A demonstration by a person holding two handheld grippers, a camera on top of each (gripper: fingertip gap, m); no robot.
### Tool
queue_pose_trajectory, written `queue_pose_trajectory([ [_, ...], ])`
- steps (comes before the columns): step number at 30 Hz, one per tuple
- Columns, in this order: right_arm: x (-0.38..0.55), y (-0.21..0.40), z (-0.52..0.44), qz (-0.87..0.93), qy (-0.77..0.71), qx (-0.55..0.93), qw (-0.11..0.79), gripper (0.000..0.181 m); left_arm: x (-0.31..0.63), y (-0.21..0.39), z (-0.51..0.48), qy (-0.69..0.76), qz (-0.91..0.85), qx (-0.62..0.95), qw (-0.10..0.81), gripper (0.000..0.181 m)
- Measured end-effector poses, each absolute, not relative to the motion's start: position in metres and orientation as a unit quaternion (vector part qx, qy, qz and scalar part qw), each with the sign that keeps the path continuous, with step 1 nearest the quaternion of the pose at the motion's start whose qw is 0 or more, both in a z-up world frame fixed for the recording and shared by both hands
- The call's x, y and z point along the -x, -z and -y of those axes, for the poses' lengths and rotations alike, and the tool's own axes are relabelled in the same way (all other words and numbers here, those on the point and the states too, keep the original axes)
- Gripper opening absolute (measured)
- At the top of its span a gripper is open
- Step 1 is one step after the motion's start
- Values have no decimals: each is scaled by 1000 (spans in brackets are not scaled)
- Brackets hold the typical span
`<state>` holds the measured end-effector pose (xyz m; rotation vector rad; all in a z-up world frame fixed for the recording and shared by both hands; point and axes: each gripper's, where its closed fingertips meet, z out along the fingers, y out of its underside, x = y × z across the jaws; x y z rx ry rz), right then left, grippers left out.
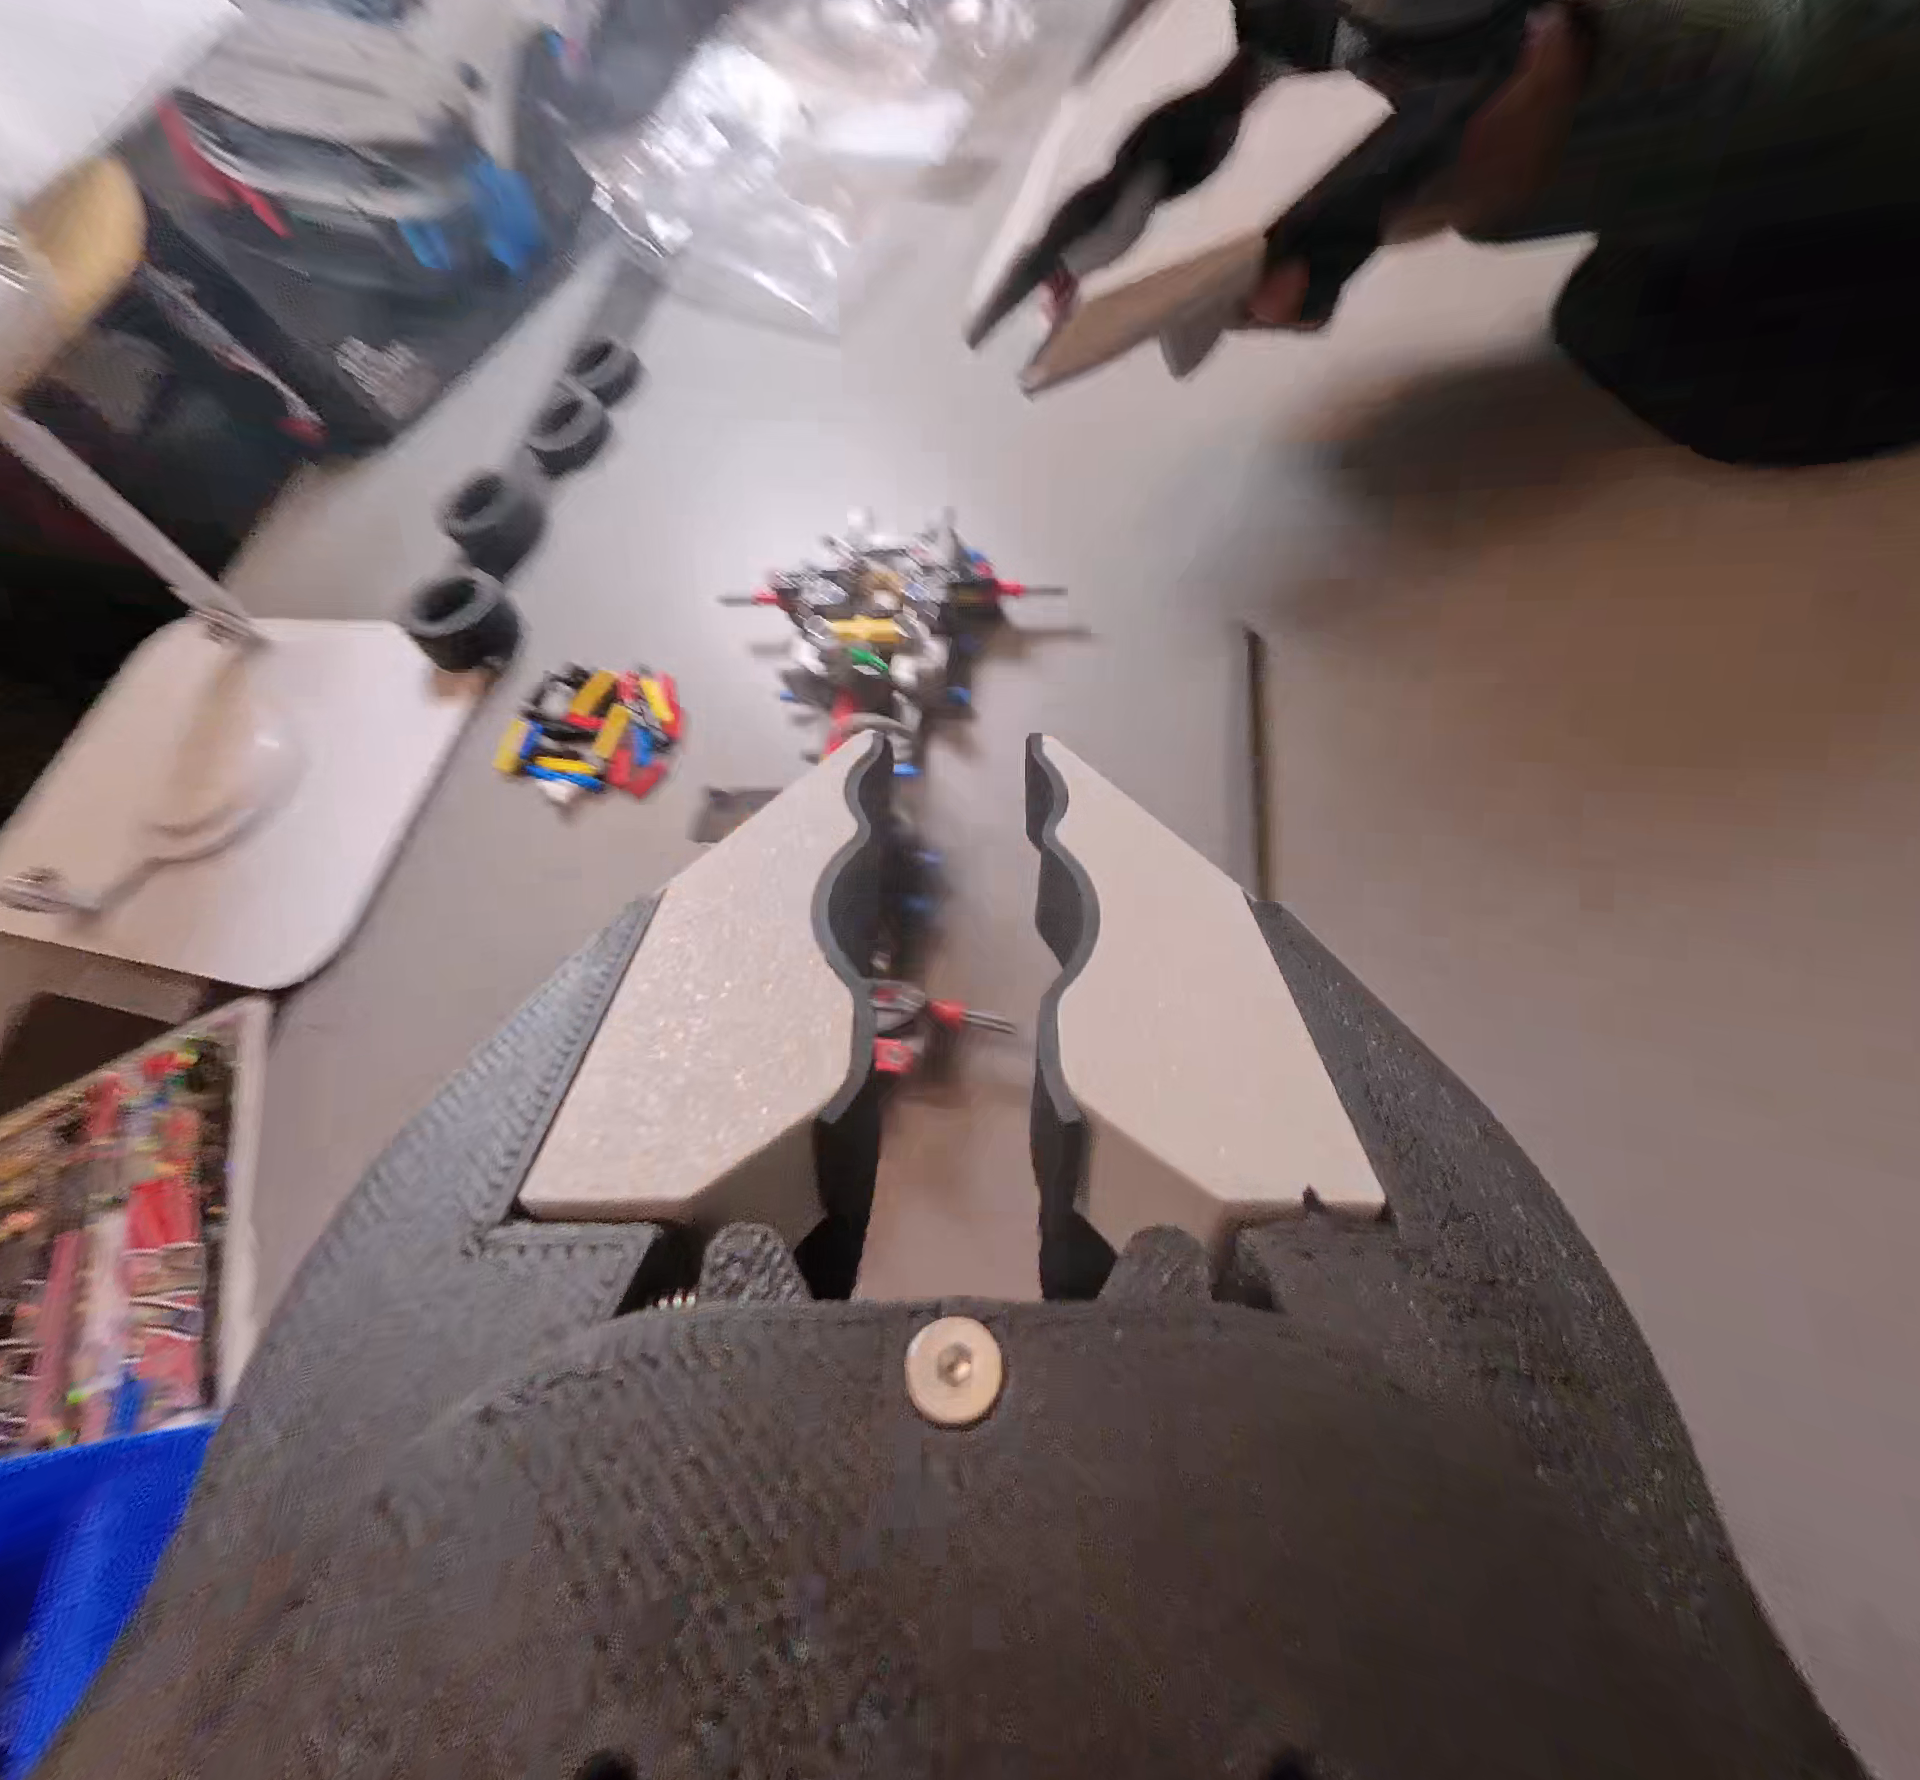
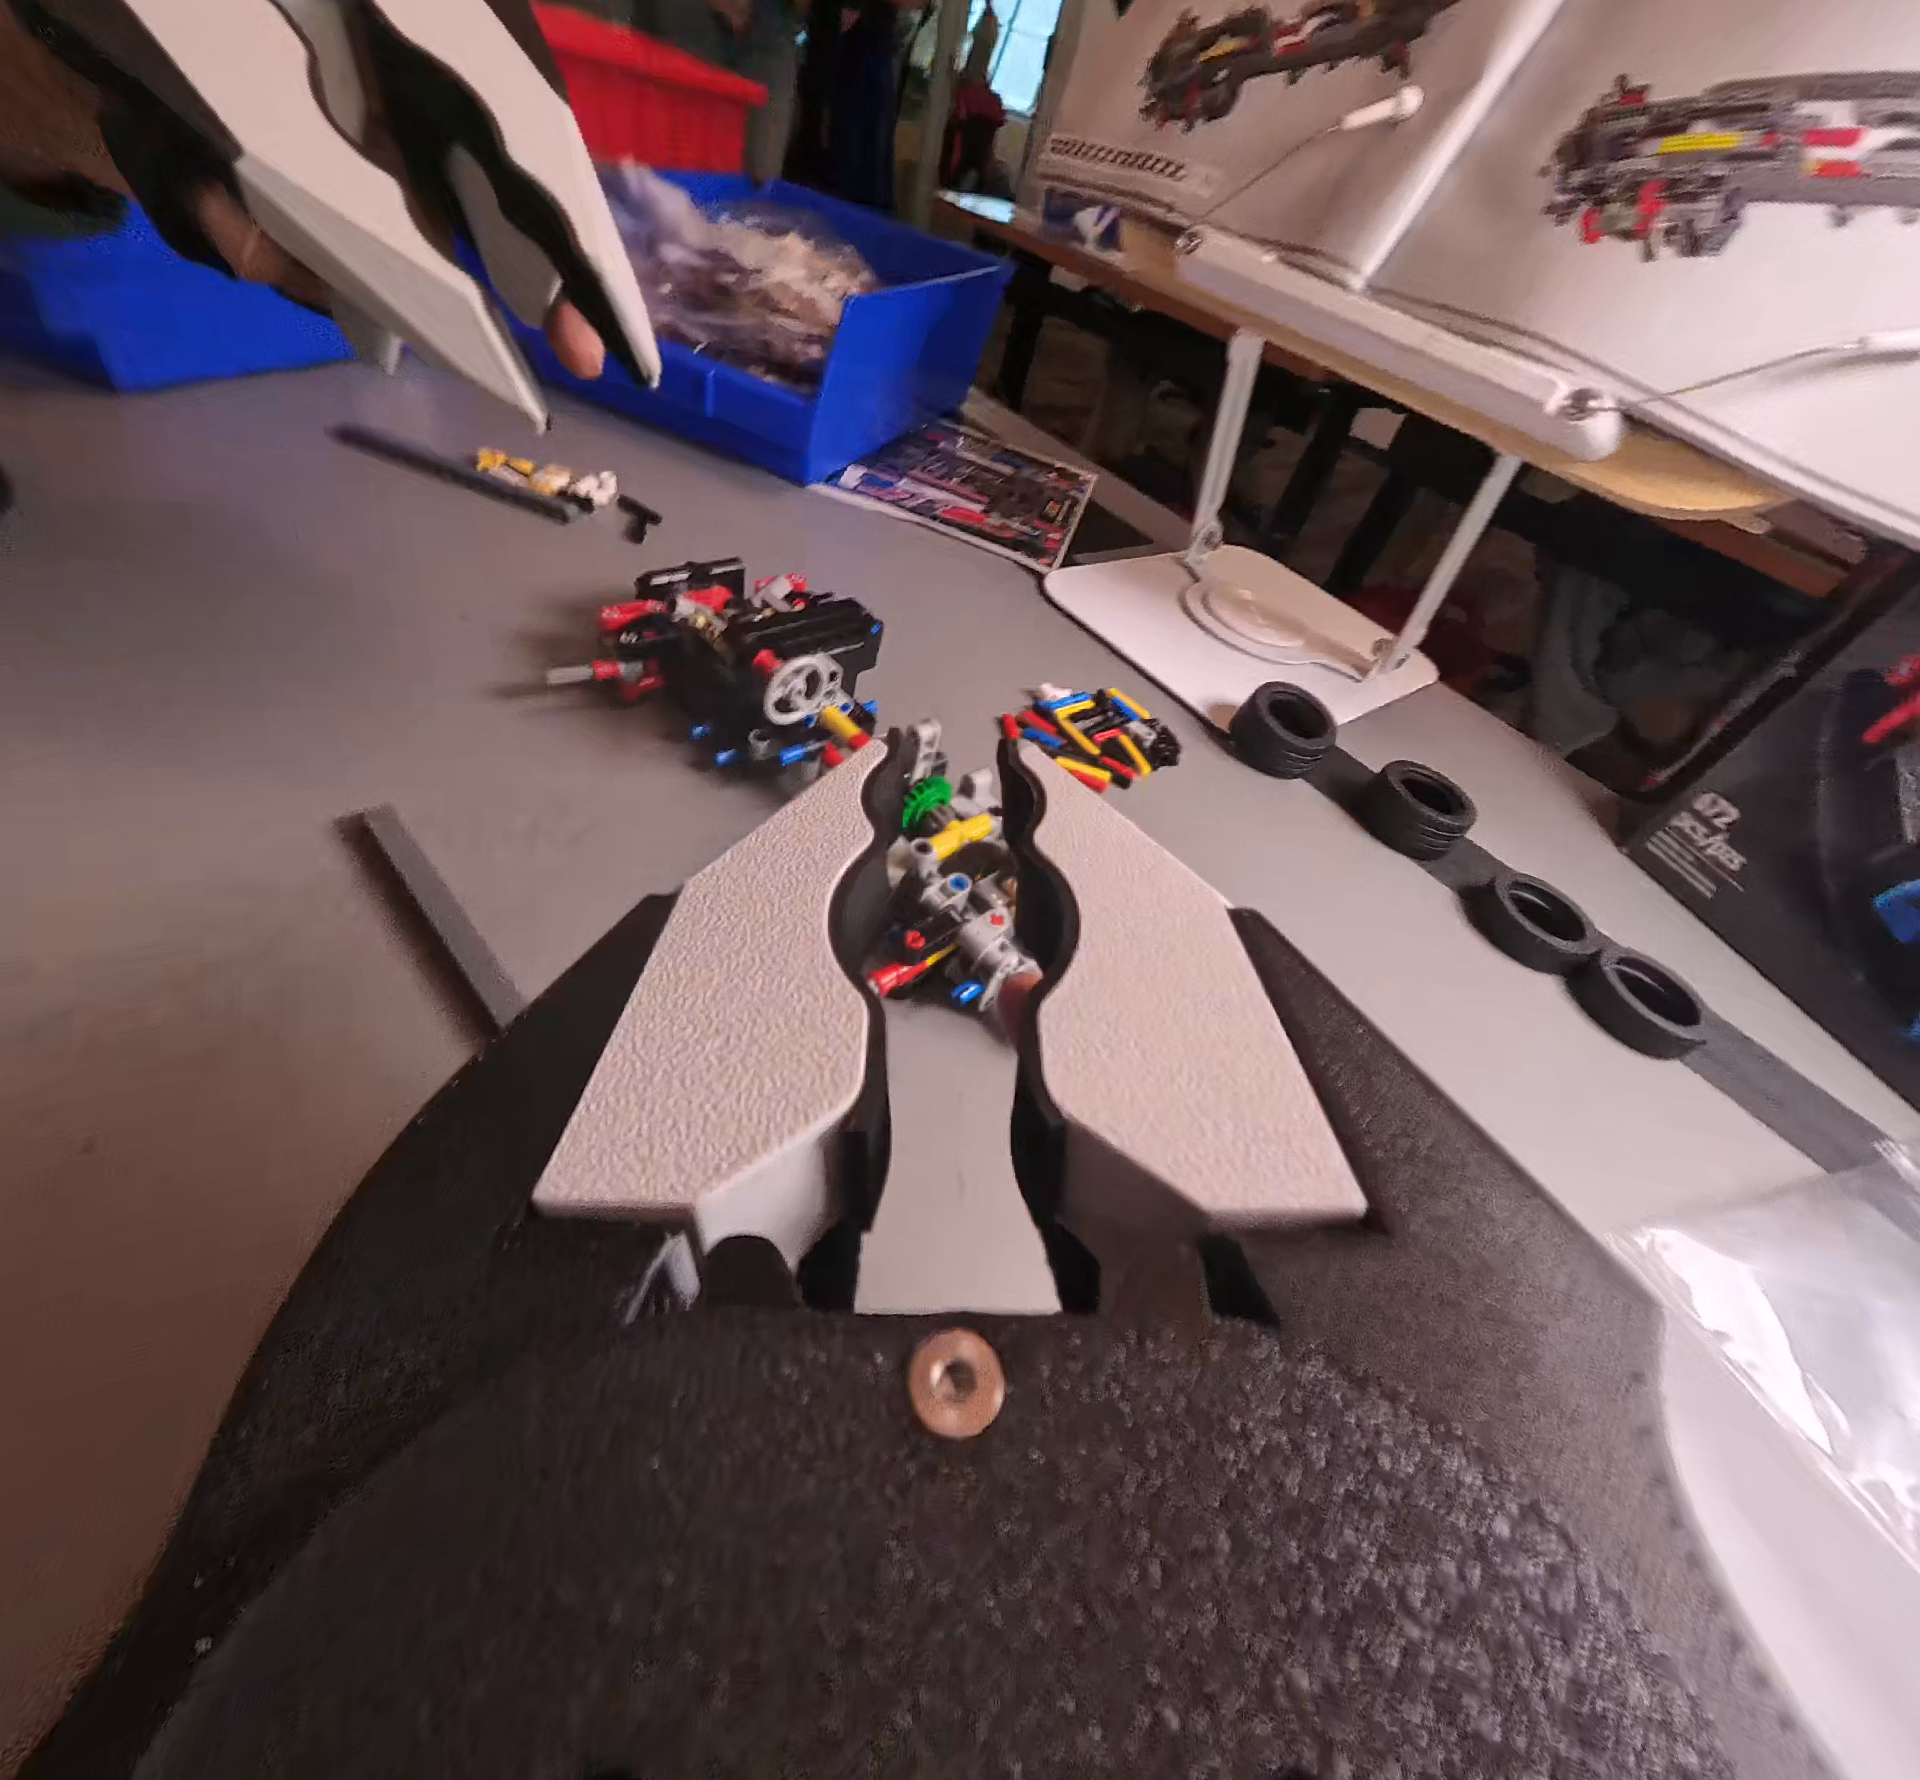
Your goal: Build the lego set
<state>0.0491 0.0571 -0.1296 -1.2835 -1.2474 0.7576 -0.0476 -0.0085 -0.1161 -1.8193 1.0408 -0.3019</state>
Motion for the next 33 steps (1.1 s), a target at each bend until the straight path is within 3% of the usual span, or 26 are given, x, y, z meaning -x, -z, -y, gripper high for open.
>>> queue_pose_trajectory([
  [4, -45, 169, -25, 643, -306, 527, 464, 17, 26, 186, 51, 139, -447, 785, 405, 26],
  [9, -56, 223, 8, 742, -266, 521, 327, 29, 16, 229, 63, 116, -469, 798, 360, 24],
  [13, -57, 224, 14, 758, -252, 512, 316, 30, 14, 232, 62, 103, -483, 789, 365, 7],
  [24, -23, 224, 8, 776, -215, 480, 347, 13, 33, 212, 36, -28, -519, 723, 455, 7],
  [25, -18, 223, 4, 778, -204, 474, 359, 5, 34, 210, 33, -32, -518, 719, 462, 7],
  [28, -12, 219, -4, 790, -174, 451, 377, 5, 39, 206, 27, -24, -503, 721, 476, 7],
  [33, -10, 225, -6, 804, -183, 459, 330, 5, 42, 211, 23, 19, -483, 740, 468, 8],
])
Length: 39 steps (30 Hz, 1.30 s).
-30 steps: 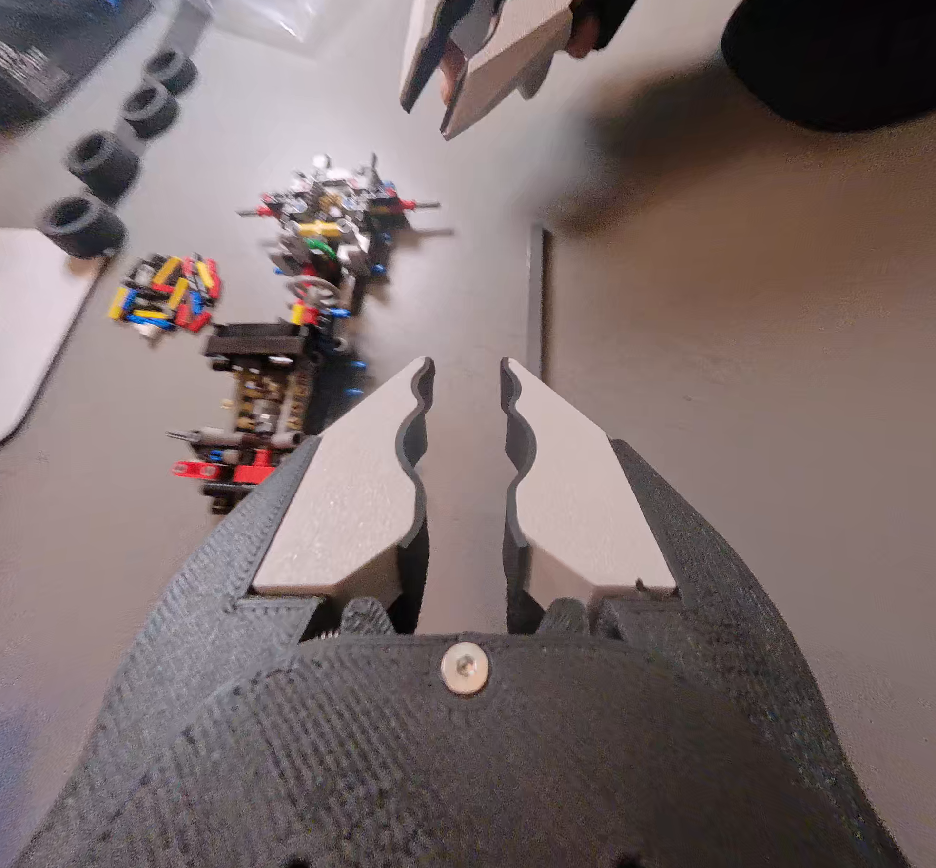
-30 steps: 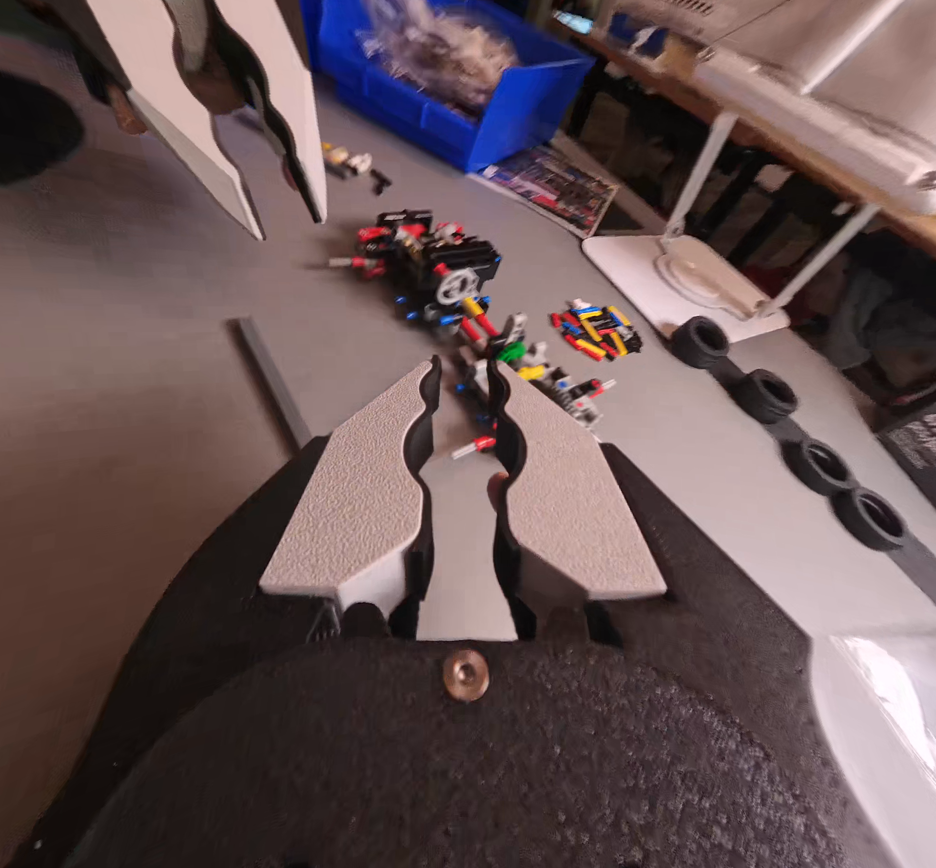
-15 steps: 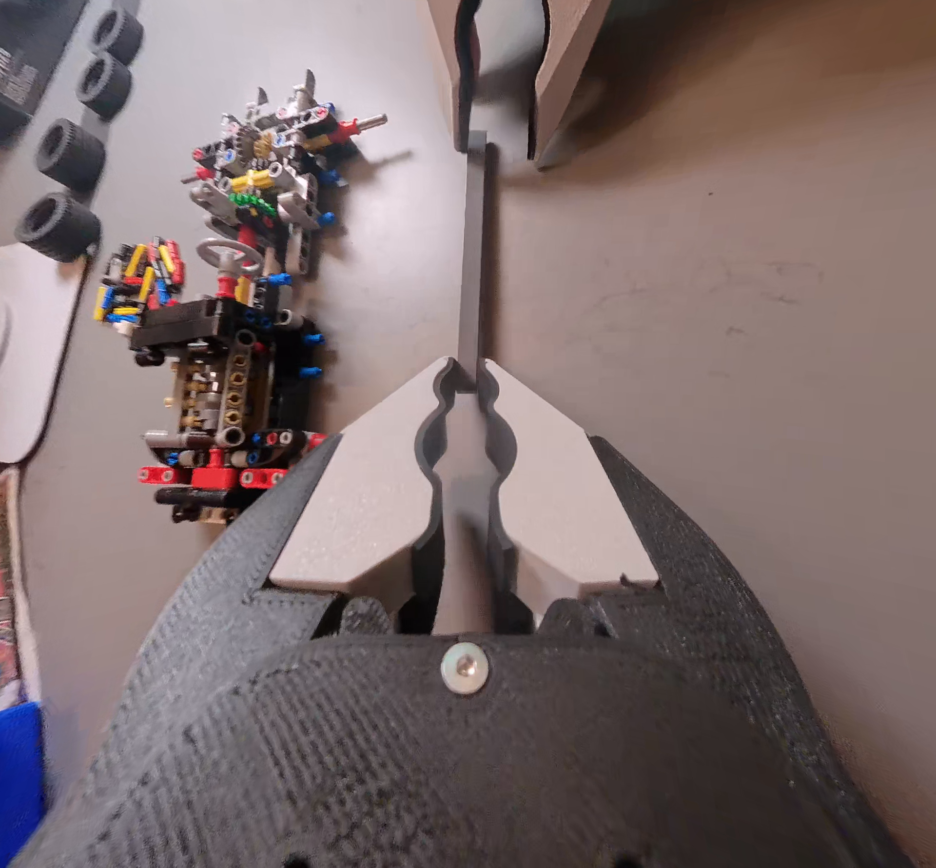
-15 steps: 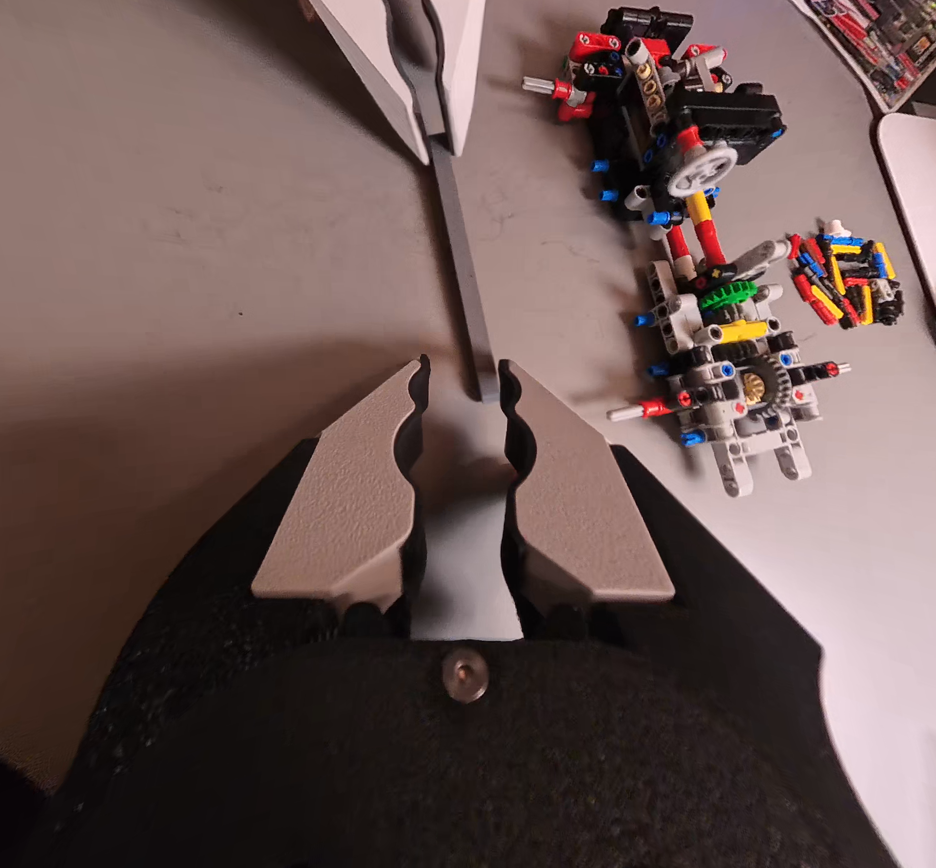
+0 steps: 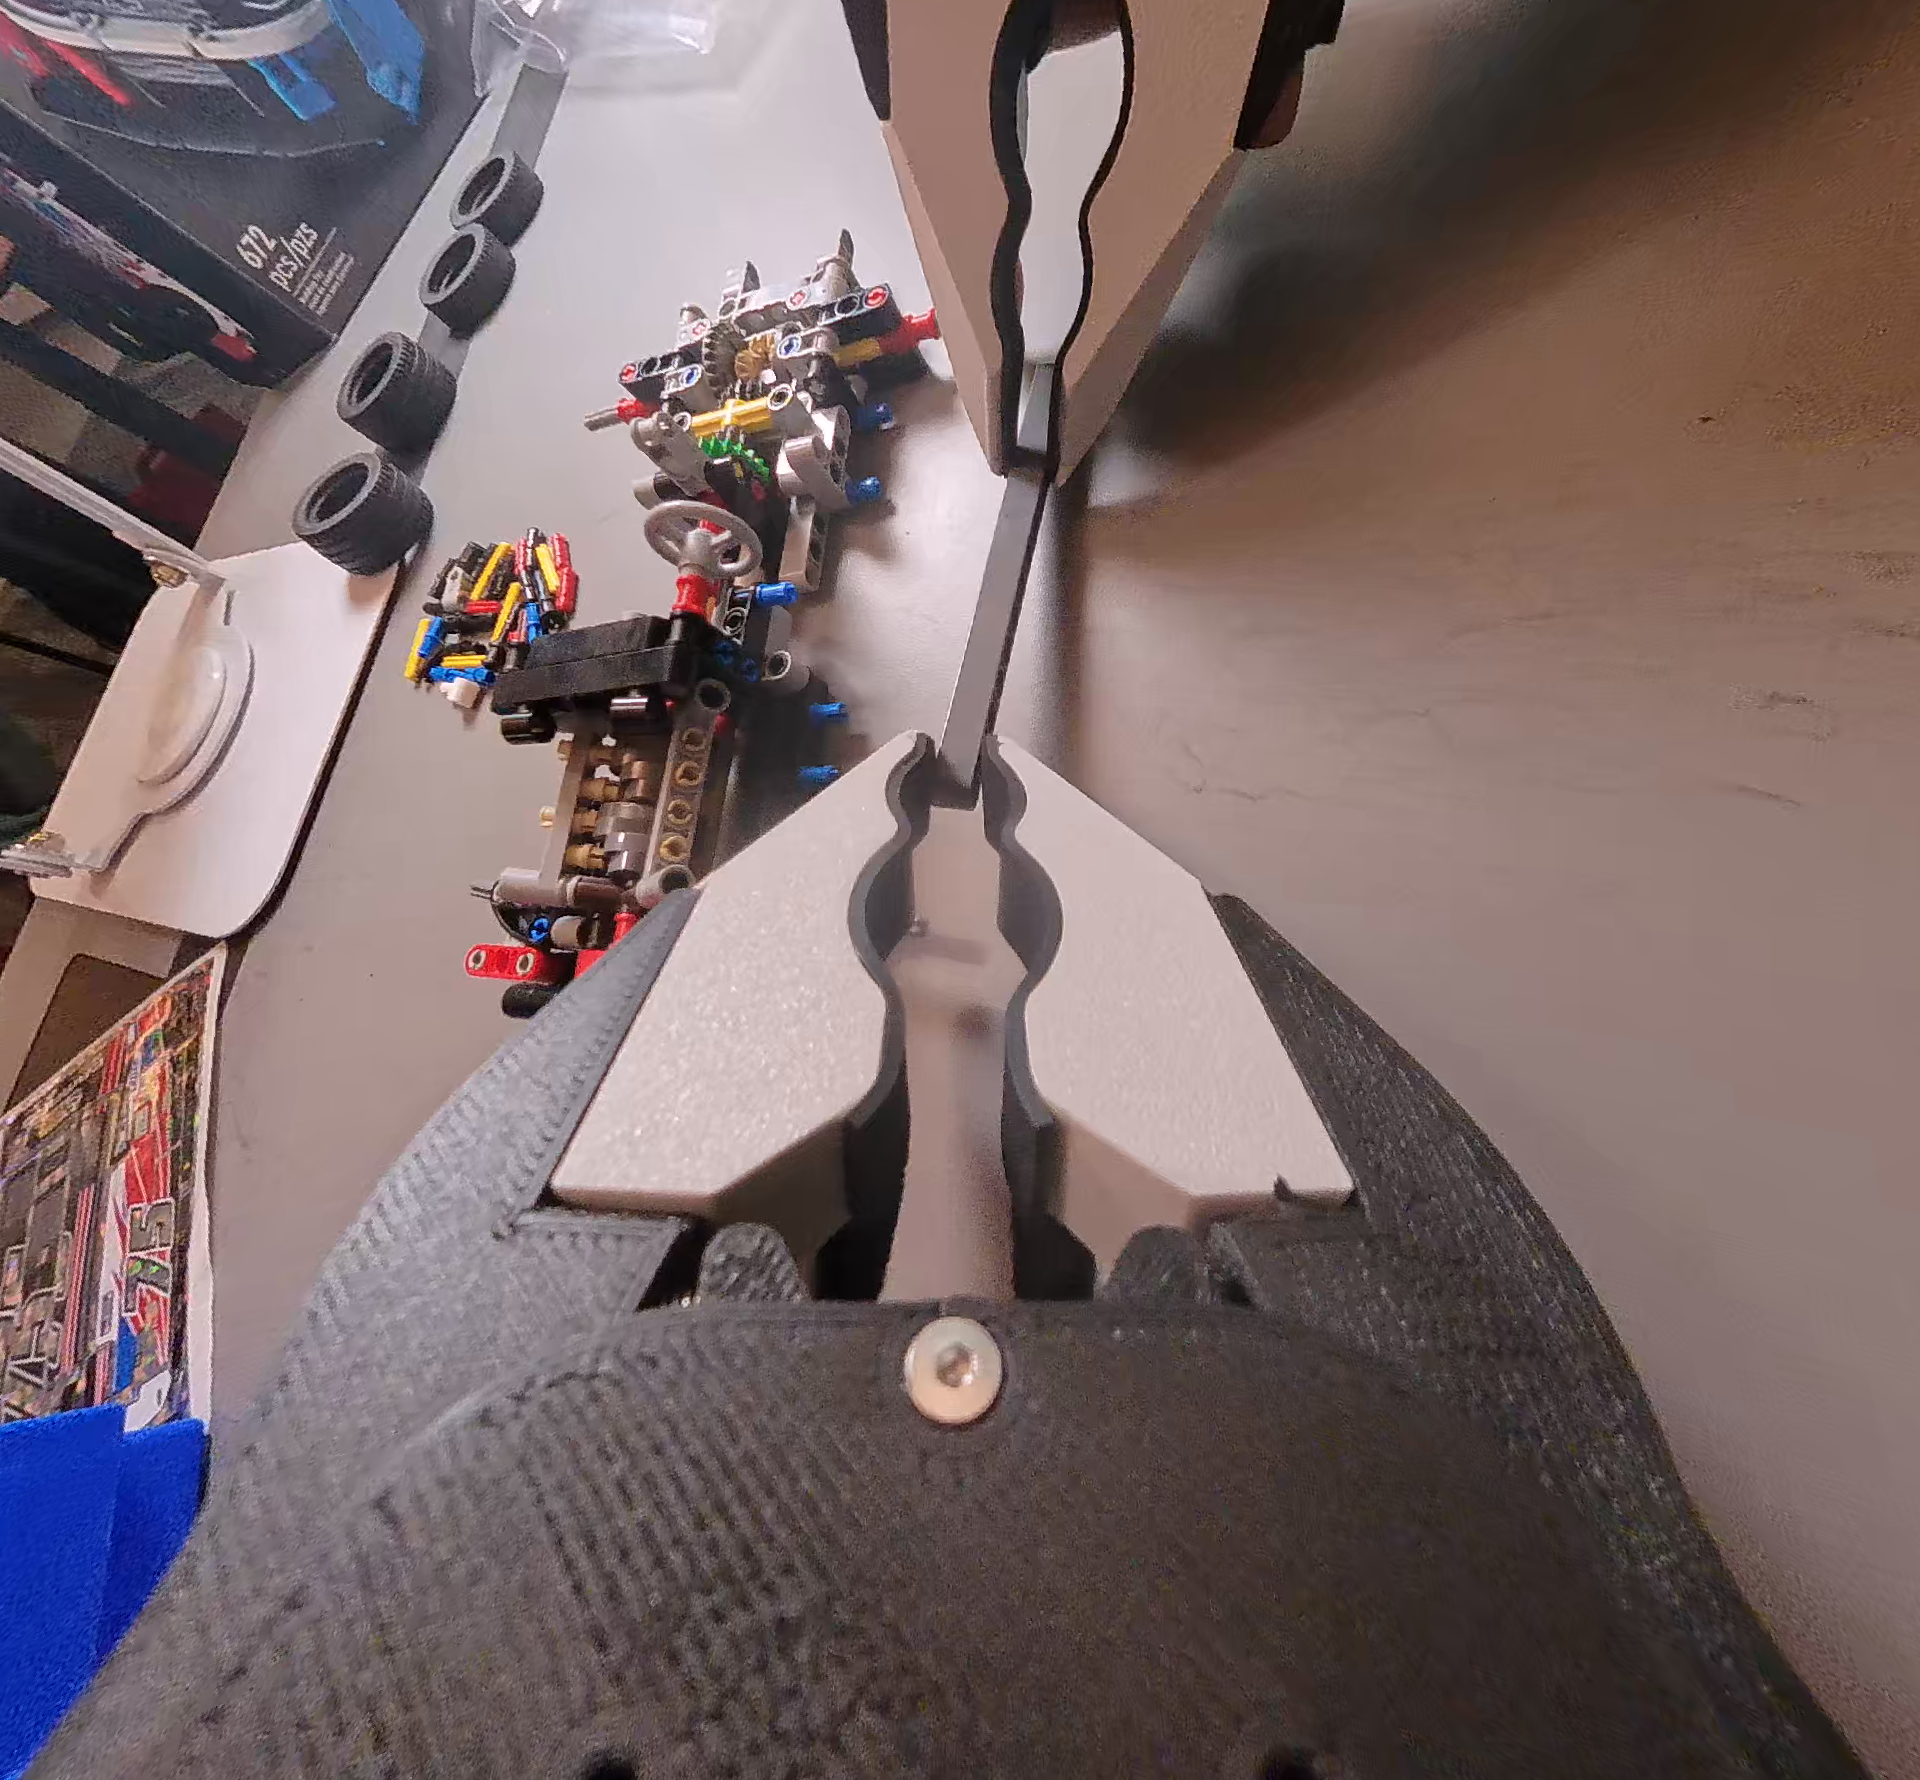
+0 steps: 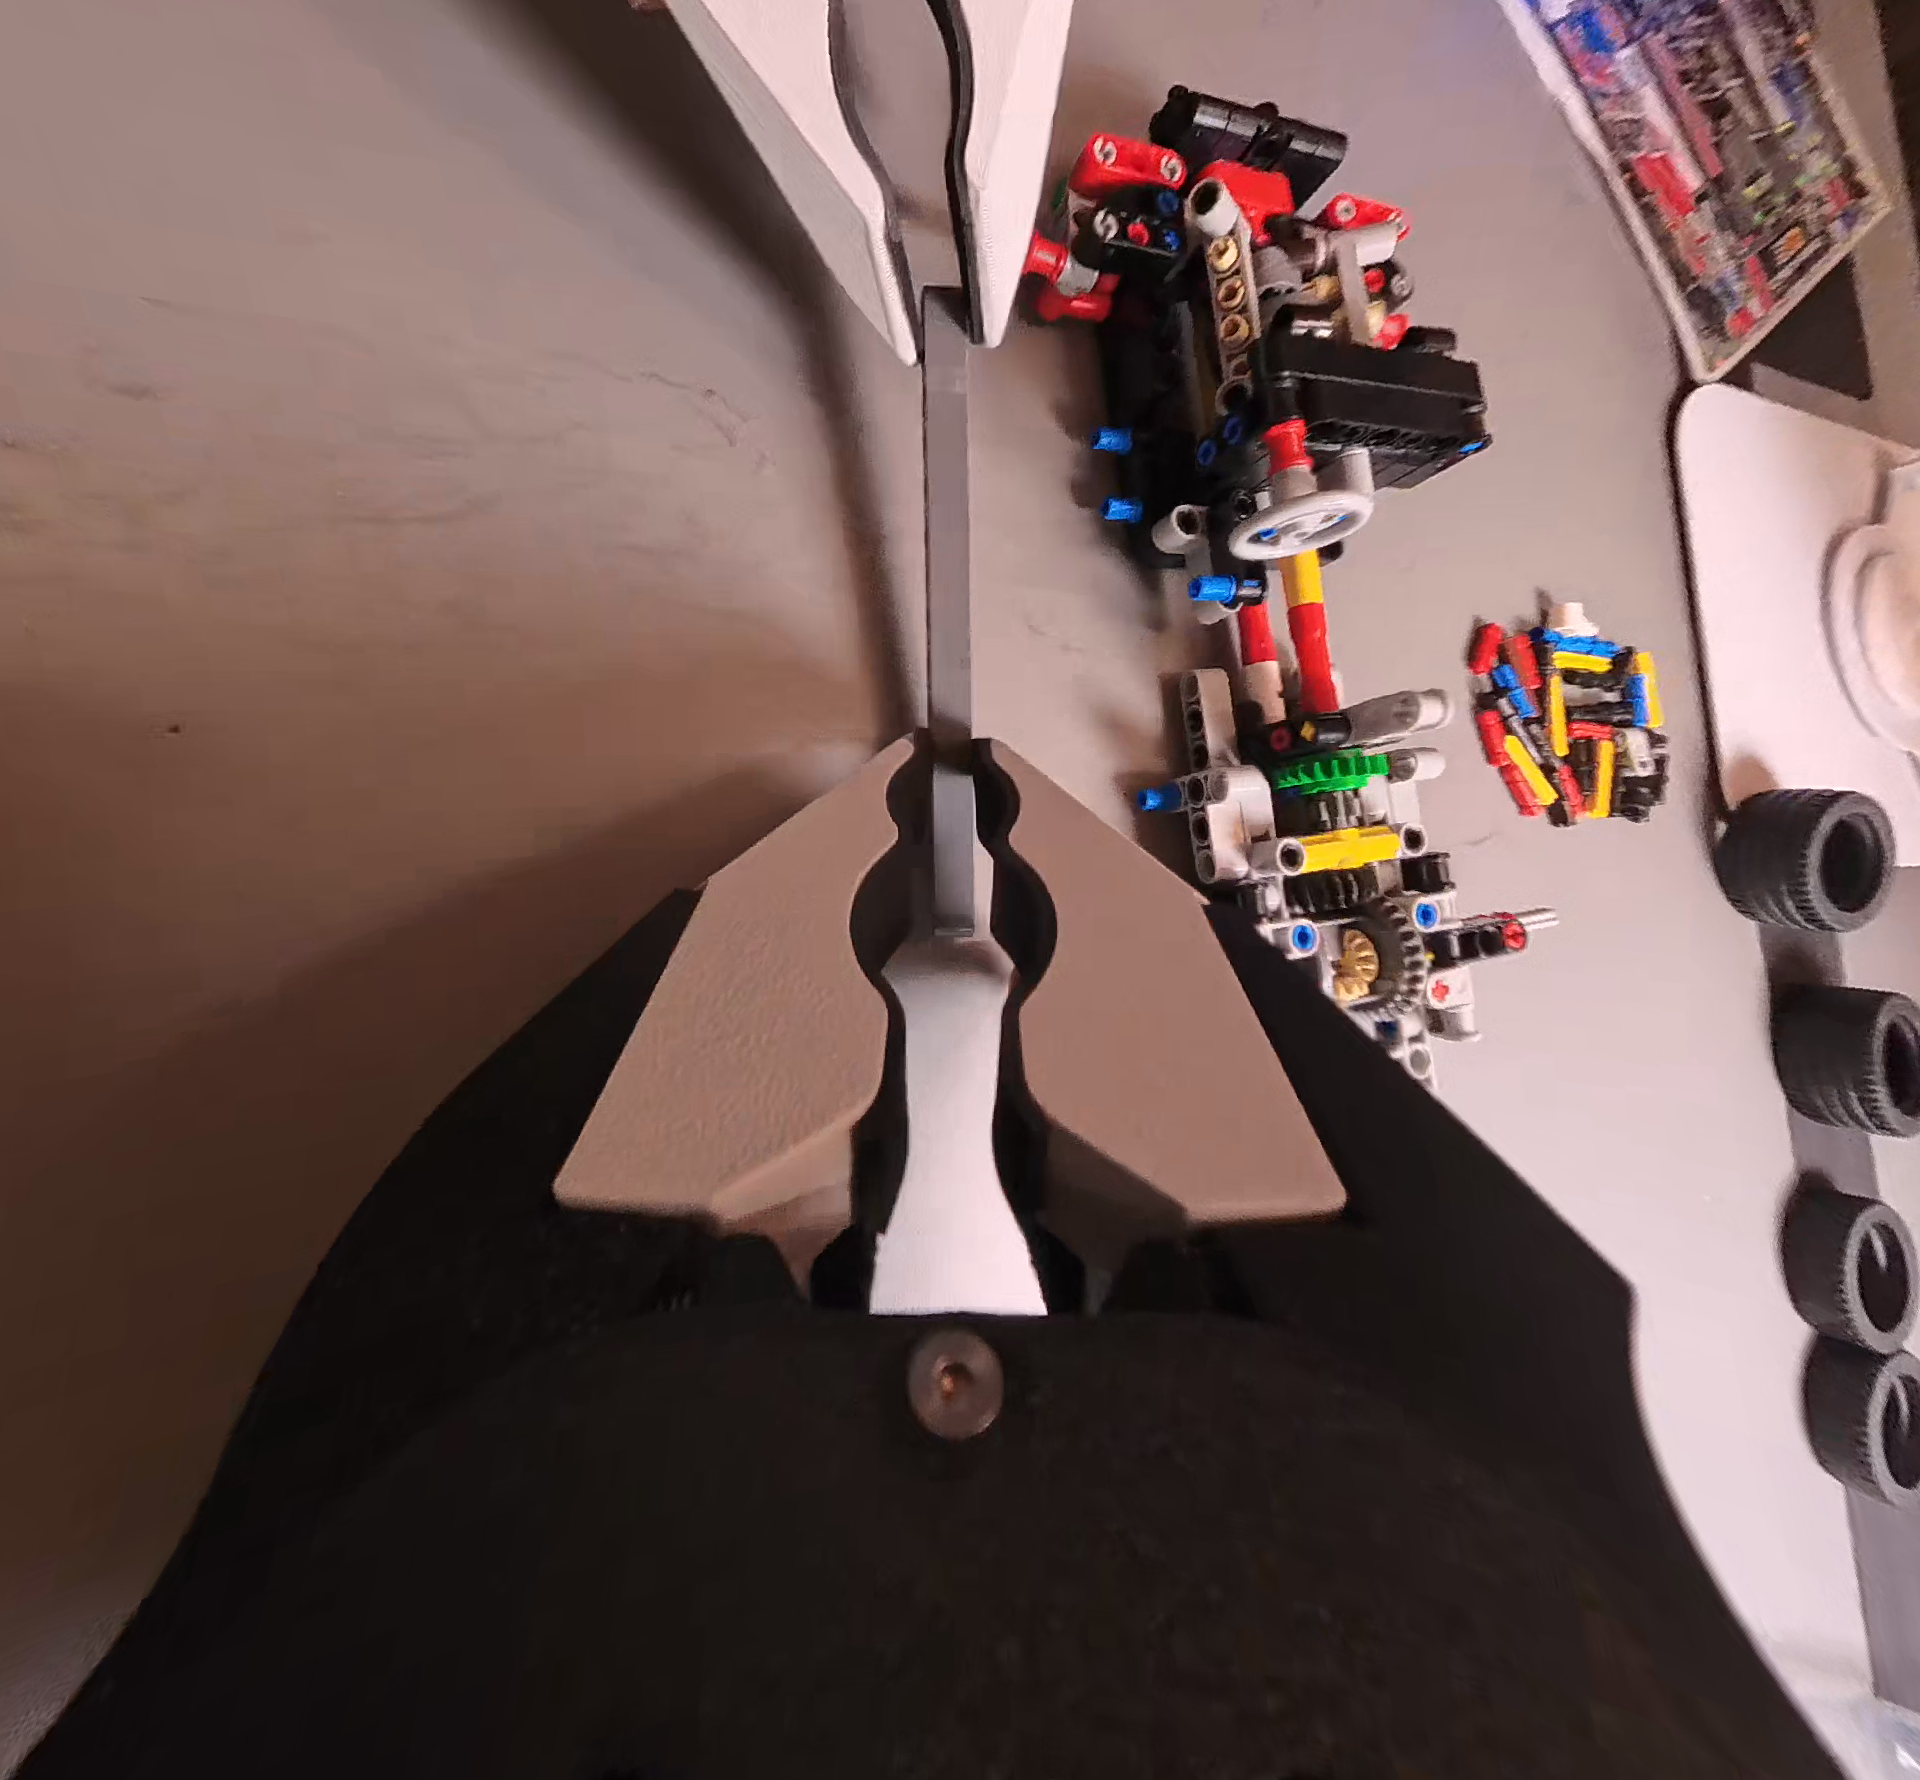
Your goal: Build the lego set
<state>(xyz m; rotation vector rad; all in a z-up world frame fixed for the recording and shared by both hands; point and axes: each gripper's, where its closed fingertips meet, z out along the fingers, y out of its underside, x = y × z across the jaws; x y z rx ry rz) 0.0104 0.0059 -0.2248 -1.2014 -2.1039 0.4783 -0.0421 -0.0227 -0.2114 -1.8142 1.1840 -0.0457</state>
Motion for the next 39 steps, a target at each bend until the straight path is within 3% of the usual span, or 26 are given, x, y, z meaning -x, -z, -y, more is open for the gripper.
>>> queue_pose_trajectory([
  [2, -9, 225, -11, 813, -170, 458, 317, 5, 43, 214, 20, 12, -483, 746, 458, 9],
  [11, 1, 230, -31, 837, -113, 472, 252, 5, 72, 188, 1, 11, -431, 765, 478, 47],
  [14, 3, 232, -37, 835, -99, 482, 245, 5, 78, 186, -8, 25, -426, 784, 451, 67],
  [18, 4, 222, -42, 825, -94, 486, 271, 15, 75, 195, -18, 26, -449, 796, 404, 80],
  [25, -26, 192, -82, 777, -134, 529, 313, 18, 77, 210, -36, 10, -472, 809, 351, 75],
  [31, -40, 214, -107, 757, -170, 554, 302, 22, 81, 218, -40, 17, -490, 813, 314, 50],
  [39, -36, 215, -104, 801, -96, 427, 408, 31, 83, 216, -40, 58, -485, 817, 307, 49],
])
